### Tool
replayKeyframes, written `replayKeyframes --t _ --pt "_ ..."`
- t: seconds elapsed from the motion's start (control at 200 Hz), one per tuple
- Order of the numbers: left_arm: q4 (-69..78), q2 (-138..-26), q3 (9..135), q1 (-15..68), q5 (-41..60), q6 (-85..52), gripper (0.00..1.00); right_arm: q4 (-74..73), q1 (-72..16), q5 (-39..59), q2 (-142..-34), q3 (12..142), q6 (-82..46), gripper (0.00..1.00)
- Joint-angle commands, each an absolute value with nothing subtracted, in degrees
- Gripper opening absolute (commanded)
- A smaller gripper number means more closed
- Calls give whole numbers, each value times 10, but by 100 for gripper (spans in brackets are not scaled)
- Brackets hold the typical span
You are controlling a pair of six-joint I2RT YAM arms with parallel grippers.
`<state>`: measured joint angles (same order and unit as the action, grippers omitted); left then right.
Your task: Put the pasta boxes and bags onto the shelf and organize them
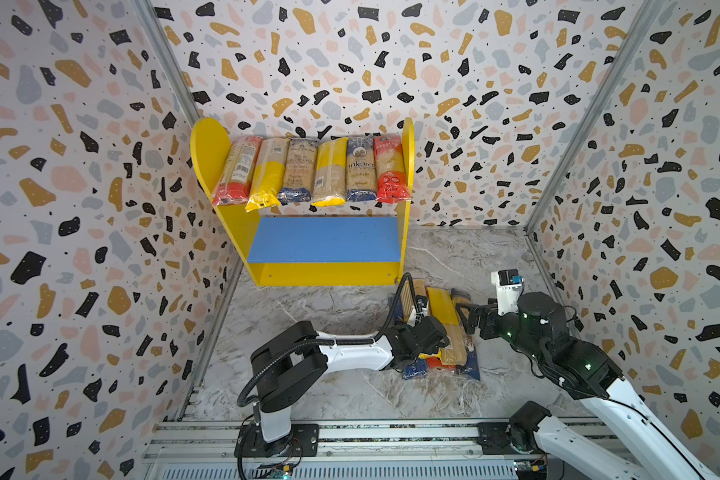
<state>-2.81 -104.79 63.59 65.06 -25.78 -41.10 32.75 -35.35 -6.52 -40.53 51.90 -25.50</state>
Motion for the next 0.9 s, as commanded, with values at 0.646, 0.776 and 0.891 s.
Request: replayKeyframes --t 0.646,0.776,0.891 --pt "-78 -1164 722 660 -237 -415 85 321 -352 -85 -397 502 -253 99" --pt "-100 -1190 733 660 -239 -412 85 319 -352 -84 -392 502 -251 99" --pt "-110 -1204 728 660 -236 -407 83 318 -351 -84 -390 498 -250 99"
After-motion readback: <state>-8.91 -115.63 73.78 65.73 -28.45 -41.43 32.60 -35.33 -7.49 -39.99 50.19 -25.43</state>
